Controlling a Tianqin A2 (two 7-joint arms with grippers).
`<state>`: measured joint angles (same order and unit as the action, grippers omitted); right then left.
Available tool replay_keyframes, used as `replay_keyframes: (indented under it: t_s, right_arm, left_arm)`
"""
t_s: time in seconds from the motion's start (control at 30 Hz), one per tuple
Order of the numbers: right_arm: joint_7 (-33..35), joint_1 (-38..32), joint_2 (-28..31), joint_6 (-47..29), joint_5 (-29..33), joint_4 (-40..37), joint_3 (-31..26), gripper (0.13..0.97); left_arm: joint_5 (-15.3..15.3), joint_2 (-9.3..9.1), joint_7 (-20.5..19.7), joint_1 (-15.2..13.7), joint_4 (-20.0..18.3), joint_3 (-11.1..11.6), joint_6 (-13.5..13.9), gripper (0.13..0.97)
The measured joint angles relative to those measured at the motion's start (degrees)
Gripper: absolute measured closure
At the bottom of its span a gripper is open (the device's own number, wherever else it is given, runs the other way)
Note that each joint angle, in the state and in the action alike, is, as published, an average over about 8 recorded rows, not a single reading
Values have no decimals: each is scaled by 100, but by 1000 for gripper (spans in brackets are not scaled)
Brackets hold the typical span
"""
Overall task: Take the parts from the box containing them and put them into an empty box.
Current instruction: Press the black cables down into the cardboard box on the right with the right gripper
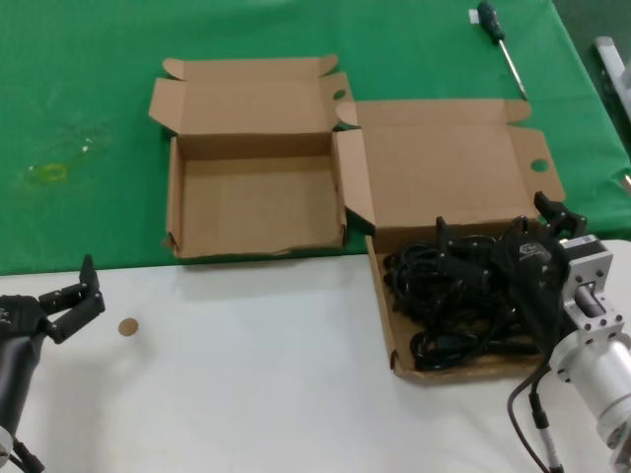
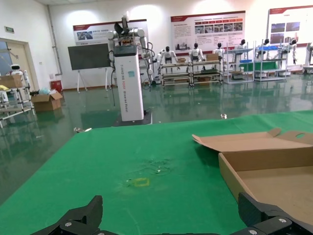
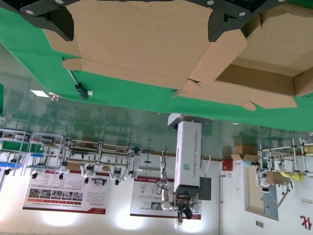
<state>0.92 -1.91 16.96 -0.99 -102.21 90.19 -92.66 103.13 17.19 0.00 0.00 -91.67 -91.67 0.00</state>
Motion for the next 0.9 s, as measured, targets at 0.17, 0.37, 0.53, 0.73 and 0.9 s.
replay_keyframes:
  t_s: [0.17,0.37,0.53,0.73,0.9]
  right_arm:
    - [0,0,0,0,0,0,0,129]
    - [0,0,0,0,0,0,0,129]
    - [0,0,0,0,0,0,0,129]
    - [0,0,0,0,0,0,0,129]
    - [0,0,0,0,0,0,0,129]
  left_arm:
    - [0,0,0,0,0,0,0,132]
    - [0,0,0,0,0,0,0,132]
    - [0,0,0,0,0,0,0,132]
    - [0,0,0,0,0,0,0,132]
    - [0,0,0,0,0,0,0,132]
